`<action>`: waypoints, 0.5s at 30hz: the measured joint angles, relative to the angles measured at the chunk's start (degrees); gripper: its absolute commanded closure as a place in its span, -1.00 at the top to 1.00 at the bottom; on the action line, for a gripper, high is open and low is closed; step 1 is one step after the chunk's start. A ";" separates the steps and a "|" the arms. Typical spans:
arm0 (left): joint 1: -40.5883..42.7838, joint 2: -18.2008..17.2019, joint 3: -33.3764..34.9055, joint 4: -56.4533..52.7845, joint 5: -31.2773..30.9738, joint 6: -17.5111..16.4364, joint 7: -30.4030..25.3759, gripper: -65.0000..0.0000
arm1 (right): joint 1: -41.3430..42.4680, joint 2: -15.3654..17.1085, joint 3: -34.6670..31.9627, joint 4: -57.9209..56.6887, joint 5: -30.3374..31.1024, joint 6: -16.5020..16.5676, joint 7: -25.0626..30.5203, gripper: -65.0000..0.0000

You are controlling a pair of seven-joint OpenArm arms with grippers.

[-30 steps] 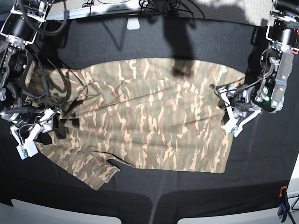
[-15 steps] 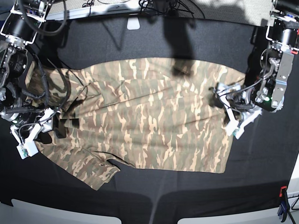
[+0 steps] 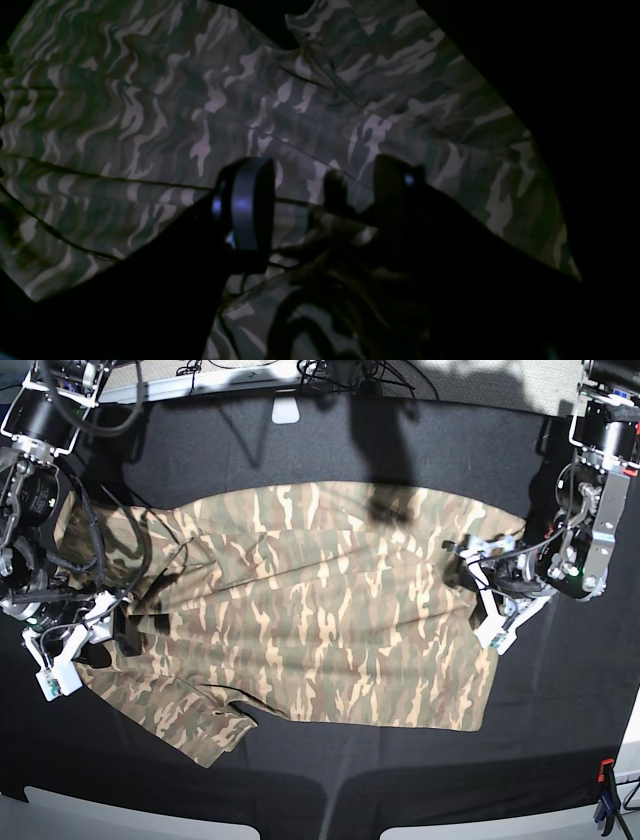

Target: Layout the t-shirt on the table in an organized manner, then fold the t-shirt properly

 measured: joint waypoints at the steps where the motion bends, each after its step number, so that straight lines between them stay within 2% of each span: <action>1: 0.00 -0.02 0.00 0.00 0.61 0.15 -0.63 -0.46 | 0.00 0.00 0.00 0.00 -0.02 0.00 0.00 -0.06; 4: 0.00 0.00 0.00 0.00 1.77 -0.02 -1.29 -1.00 | 0.00 0.00 0.00 0.00 -0.02 0.00 0.00 -0.06; 7: -0.02 -0.02 0.00 0.00 2.80 0.00 -0.87 -1.00 | 0.00 0.00 0.00 0.00 0.00 0.00 -0.02 -0.06; 10: 0.31 -0.07 0.00 1.79 3.13 -0.50 3.67 -1.00 | 0.00 -0.02 0.00 0.00 0.00 0.00 -1.03 -0.06; 12: 1.36 -0.39 0.00 5.25 3.04 -2.40 4.00 -1.00 | -0.07 -0.02 0.00 0.00 0.00 0.00 -1.25 -0.06; 15: 4.87 -1.42 0.04 13.75 2.75 -2.47 2.80 -1.00 | -0.50 -0.02 0.00 0.00 0.02 -0.02 1.51 -0.07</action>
